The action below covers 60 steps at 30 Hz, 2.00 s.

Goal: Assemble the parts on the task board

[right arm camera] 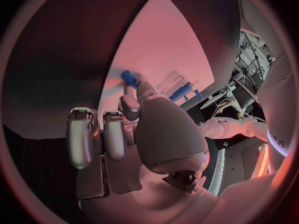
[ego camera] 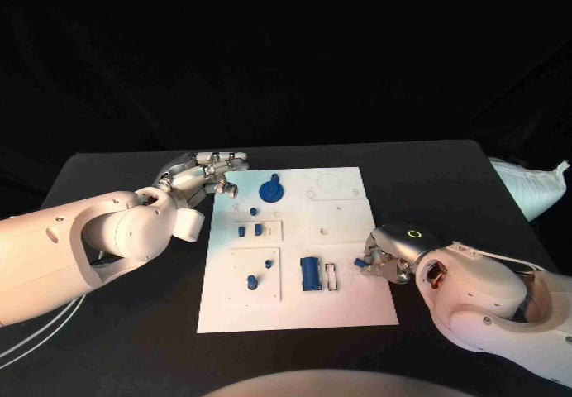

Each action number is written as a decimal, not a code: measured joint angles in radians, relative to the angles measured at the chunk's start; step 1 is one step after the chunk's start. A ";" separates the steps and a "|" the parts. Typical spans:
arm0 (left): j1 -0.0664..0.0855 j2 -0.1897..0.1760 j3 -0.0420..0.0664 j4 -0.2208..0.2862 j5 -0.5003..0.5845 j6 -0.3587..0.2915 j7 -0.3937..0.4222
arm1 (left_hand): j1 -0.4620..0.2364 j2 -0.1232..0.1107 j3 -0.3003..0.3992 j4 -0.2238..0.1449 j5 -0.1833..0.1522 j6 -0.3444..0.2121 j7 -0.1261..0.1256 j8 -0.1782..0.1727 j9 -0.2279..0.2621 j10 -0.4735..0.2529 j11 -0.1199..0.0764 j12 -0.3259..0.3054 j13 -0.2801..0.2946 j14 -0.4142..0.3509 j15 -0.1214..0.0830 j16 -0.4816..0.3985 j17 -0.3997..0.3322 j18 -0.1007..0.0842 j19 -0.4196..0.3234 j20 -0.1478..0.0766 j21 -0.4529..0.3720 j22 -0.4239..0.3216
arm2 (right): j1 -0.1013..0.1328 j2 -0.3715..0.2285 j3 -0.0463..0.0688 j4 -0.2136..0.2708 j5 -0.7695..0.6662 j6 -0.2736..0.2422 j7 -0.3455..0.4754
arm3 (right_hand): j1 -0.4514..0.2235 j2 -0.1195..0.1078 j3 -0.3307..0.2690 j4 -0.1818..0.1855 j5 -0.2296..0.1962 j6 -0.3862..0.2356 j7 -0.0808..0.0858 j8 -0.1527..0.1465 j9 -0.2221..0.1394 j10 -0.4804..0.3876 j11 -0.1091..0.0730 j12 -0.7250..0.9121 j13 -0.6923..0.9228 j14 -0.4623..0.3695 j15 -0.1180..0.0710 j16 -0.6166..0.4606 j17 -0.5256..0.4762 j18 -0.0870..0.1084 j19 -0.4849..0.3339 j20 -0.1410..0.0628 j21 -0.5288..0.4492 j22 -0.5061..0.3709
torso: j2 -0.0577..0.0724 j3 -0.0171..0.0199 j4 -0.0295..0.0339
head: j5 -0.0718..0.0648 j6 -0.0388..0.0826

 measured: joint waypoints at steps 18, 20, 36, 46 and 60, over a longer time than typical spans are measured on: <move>0.000 0.001 0.000 0.000 0.000 0.000 -0.001 | 0.000 0.000 0.000 0.000 0.000 0.000 0.000 0.000 0.000 0.000 0.000 0.000 0.000 0.000 0.000 0.000 0.000 0.000 0.000 0.000 0.000 0.000 | -0.004 0.028 0.008 -0.022 -0.026 0.018 0.005 | 0.004 -0.004 0.070 0.021 0.043 -0.004 0.004 -0.043 0.001 -0.007 0.007 -0.023 -0.012 0.000 0.001 0.004 0.000 0.000 0.000 0.000 0.000 0.000 | -0.002 -0.0012 -0.0003 | -0.001 0.003; 0.000 0.001 0.000 0.000 0.000 0.000 -0.001 | 0.000 0.000 0.000 0.000 0.000 0.000 0.000 0.000 0.000 0.000 0.000 0.000 0.000 0.000 0.000 0.000 0.000 0.000 0.000 0.000 0.000 0.000 | -0.004 0.029 0.009 -0.025 -0.023 0.016 0.007 | 0.004 -0.004 0.084 0.023 0.055 -0.006 0.007 -0.046 0.001 -0.008 0.008 -0.025 -0.012 0.000 0.001 0.004 0.000 0.000 -0.002 0.006 0.000 0.000 | -0.002 -0.0012 -0.0003 | -0.001 0.004; 0.000 0.004 0.000 0.000 0.000 0.000 -0.001 | 0.000 0.000 0.000 0.000 0.000 0.000 0.000 0.000 0.000 0.000 0.000 0.000 0.000 0.002 0.002 0.000 0.000 0.000 0.000 0.000 0.000 0.000 | -0.007 0.009 0.001 -0.006 0.047 -0.078 0.006 | -0.060 -0.037 0.188 0.058 0.151 0.014 0.007 -0.076 -0.068 -0.003 0.009 0.007 -0.008 -0.001 0.006 0.004 0.000 0.000 0.000 0.008 0.000 0.000 | 0.000 0.0007 -0.0007 | 0.002 0.007; 0.000 0.005 -0.001 0.000 0.000 0.000 -0.001 | 0.000 0.000 0.000 0.000 0.000 0.000 0.000 0.000 0.000 0.000 0.000 0.000 0.000 0.002 0.002 0.000 0.000 0.000 0.000 0.000 0.000 0.000 | 0.015 -0.008 -0.004 0.038 0.255 -0.145 -0.004 | -0.084 -0.050 0.208 0.076 0.163 0.015 0.006 -0.078 -0.063 -0.002 0.008 -0.008 0.006 -0.001 0.006 0.004 0.000 0.000 0.000 0.008 0.000 0.001 | 0.001 0.0001 -0.0005 | 0.001 0.006; -0.001 0.004 -0.001 0.006 0.000 0.000 -0.001 | 0.000 0.000 0.000 0.000 0.000 0.000 0.000 0.000 0.000 0.000 0.000 0.000 0.000 0.002 0.002 0.000 0.000 0.000 0.000 0.000 0.000 0.000 | 0.013 0.025 -0.005 0.034 0.401 -0.179 -0.007 | -0.112 -0.064 0.224 0.086 0.164 0.019 0.009 -0.079 -0.063 -0.001 0.009 -0.008 0.013 -0.001 0.006 0.004 -0.001 0.000 0.000 0.008 0.000 0.000 | 0.000 -0.0012 0.0008 | 0.005 0.000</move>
